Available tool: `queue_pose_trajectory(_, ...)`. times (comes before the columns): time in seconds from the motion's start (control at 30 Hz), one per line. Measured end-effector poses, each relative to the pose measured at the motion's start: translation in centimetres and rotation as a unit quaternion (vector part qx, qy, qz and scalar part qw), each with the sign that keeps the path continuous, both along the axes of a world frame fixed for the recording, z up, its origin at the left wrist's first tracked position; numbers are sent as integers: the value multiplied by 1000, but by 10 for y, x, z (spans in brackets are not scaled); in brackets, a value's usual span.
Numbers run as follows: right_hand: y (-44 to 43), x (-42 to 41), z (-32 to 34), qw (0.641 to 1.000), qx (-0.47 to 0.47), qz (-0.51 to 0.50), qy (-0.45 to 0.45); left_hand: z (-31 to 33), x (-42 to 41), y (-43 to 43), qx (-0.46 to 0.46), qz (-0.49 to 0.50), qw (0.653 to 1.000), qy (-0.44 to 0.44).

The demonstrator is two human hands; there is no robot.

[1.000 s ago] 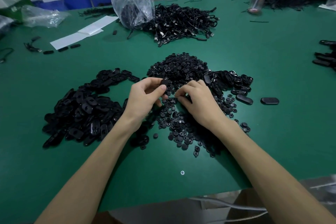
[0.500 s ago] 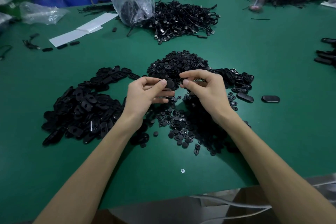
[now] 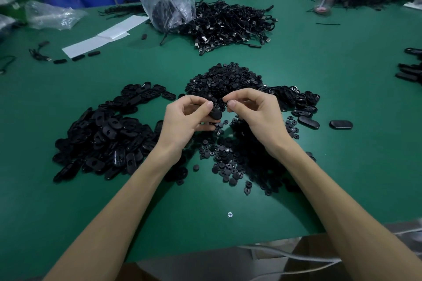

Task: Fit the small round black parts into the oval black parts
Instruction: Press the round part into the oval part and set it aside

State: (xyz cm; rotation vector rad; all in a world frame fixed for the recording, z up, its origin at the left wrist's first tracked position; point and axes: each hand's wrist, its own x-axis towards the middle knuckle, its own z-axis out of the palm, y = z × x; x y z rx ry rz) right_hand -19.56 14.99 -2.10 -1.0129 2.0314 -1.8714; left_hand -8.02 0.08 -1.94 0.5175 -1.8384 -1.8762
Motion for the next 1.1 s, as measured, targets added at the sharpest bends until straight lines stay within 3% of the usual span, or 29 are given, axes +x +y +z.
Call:
queue_pose_trajectory(0.17,-1,4,0,997,-36,51,-49,-1,-1,0,21,-14,1000,1)
queue_pose_trajectory(0.37,1,3,1,992,-50,57,-102,-5,-3,-6,-4,-20,999,-43)
queue_pose_trajectory(0.5,0,2,0,991,-56,58,-111,-4,-2,-4,-12,-10,1000,-24)
queue_pose_trajectory(0.7,-2,3,-2,996,-41,34,-71,-1,1,-3,-22,15,999,-19)
queue_pose_trajectory(1.1,-3,7,-4,997,53,-41,27,-1,-2,3,1,-30,999,-11)
